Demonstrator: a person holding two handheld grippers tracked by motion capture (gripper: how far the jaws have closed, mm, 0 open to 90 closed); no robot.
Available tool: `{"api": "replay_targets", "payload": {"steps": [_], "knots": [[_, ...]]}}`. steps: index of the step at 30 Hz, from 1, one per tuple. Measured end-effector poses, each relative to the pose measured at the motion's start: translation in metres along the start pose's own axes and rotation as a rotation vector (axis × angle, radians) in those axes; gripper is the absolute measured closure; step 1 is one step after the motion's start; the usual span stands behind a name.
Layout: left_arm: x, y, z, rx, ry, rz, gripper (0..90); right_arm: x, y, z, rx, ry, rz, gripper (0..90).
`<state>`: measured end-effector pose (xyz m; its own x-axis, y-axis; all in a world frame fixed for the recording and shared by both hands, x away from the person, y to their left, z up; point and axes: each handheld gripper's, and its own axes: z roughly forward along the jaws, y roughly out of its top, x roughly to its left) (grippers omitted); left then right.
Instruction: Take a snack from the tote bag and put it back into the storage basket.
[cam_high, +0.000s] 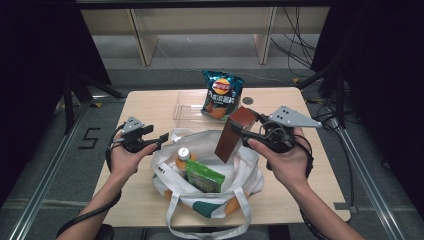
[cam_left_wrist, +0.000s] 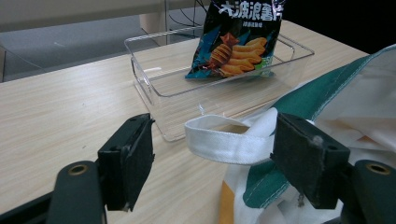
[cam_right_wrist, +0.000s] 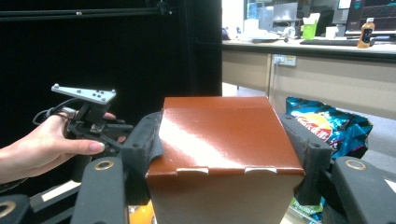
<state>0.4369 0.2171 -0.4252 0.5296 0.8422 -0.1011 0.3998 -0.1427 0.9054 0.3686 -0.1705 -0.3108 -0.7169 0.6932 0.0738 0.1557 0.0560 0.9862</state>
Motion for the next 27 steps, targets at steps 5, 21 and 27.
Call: {"api": "replay_targets", "payload": {"steps": [5,21,27], "knots": [[0.000,0.000,0.000,-0.001,0.001,0.002,28.2,-0.002,0.004,0.001,0.000,-0.008,0.004,39.5],[-0.001,0.000,0.000,-0.003,-0.003,0.003,28.2,-0.006,0.016,0.001,-0.032,-0.019,0.011,39.6],[0.000,0.000,0.000,0.000,0.000,0.004,28.2,-0.008,0.017,0.002,-0.037,-0.018,0.016,39.6]]}}
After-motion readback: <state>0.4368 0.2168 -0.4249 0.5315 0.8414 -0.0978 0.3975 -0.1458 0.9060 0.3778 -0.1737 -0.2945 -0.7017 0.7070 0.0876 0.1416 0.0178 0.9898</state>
